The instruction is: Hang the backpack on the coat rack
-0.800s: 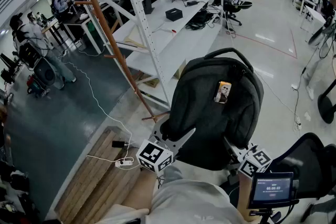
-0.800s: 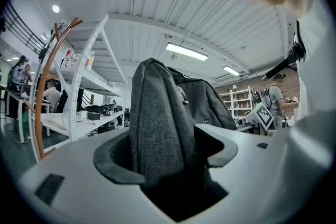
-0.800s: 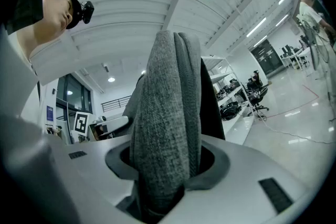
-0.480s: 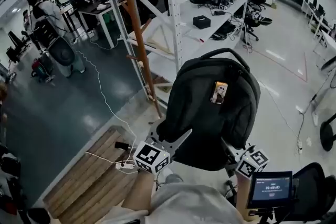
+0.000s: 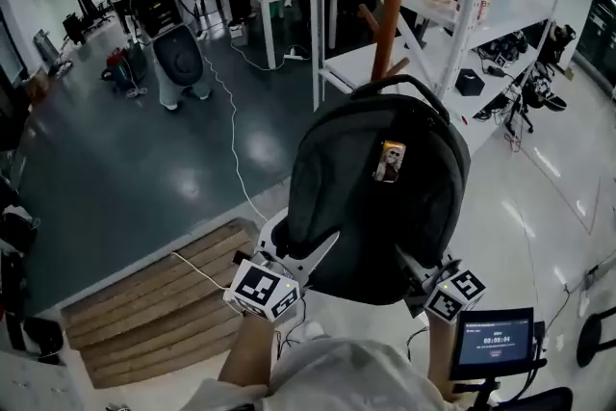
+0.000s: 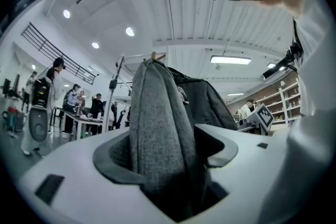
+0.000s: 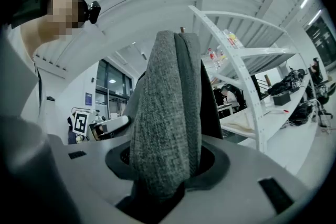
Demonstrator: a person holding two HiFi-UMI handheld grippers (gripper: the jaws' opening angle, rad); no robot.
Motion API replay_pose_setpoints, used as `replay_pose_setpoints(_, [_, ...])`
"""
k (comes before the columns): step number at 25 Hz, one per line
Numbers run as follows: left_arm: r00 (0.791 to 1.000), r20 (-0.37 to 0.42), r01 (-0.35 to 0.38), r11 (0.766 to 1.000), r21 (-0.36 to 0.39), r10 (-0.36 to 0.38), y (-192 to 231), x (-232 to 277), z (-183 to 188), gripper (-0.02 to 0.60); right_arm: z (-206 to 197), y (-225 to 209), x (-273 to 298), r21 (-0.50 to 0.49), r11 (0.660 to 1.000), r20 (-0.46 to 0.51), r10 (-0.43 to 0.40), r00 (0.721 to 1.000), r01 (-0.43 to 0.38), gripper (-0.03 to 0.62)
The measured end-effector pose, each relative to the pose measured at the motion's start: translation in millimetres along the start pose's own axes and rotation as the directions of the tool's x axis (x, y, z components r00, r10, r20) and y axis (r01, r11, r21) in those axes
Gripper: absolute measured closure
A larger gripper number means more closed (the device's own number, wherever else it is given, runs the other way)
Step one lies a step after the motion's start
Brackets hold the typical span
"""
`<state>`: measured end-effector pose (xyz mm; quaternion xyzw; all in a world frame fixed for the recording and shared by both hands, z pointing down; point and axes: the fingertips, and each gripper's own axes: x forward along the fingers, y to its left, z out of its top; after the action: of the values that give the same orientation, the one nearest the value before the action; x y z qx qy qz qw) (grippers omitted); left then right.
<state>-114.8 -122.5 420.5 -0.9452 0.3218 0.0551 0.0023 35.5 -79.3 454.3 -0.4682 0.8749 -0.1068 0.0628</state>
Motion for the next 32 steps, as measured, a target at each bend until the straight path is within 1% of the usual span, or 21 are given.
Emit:
replay_pose_setpoints(3, [0.994, 0.001, -0.108, 0.994, 0.004, 0.108, 30, -20, 1, 0.256, -3, 10, 40, -0.001, 0.995, -0.032, 0.101, 0.994, -0.101, 0.402])
replay_pose_setpoints(7, [0.976, -0.012, -0.215, 0.977, 0.001, 0.215, 51, -25, 3, 0.256, 0, 8, 70, 0.016, 0.981, -0.067, 0.193, 0.979, -0.192, 0.402])
replay_pose_setpoints(9, [0.965, -0.012, -0.261, 0.965, 0.0, 0.261, 59, -16, 2, 0.258, 3, -4, 84, 0.021, 0.972, -0.084, 0.235, 0.968, -0.234, 0.402])
replay_pose_setpoints(12, [0.949, -0.008, -0.315, 0.949, 0.009, 0.315, 67, 10, -3, 0.258, 8, -35, 102, 0.024, 0.957, -0.096, 0.289, 0.953, -0.288, 0.402])
replay_pose_setpoints(14, [0.94, 0.0, -0.342, 0.939, 0.023, 0.342, 73, 13, 0, 0.256, 12, -38, 111, 0.016, 0.949, -0.091, 0.314, 0.945, -0.314, 0.402])
replay_pose_setpoints(18, [0.933, 0.036, -0.361, 0.931, 0.055, 0.359, 85, 1, 24, 0.258, 28, -21, 126, -0.019, 0.939, -0.065, 0.341, 0.938, -0.343, 0.402])
replay_pose_setpoints(23, [0.929, 0.098, -0.366, 0.925, 0.103, 0.356, 98, 14, 55, 0.258, 64, -22, 142, -0.082, 0.931, -0.01, 0.357, 0.934, -0.356, 0.402])
replay_pose_setpoints(27, [0.937, 0.137, -0.338, 0.931, 0.137, 0.32, 110, 29, 82, 0.258, 93, -24, 151, -0.118, 0.936, 0.041, 0.338, 0.94, -0.331, 0.402])
replay_pose_setpoints(32, [0.953, 0.131, -0.294, 0.941, 0.166, 0.274, 124, 51, 103, 0.256, 114, -30, 157, -0.126, 0.955, 0.08, 0.278, 0.957, -0.267, 0.402])
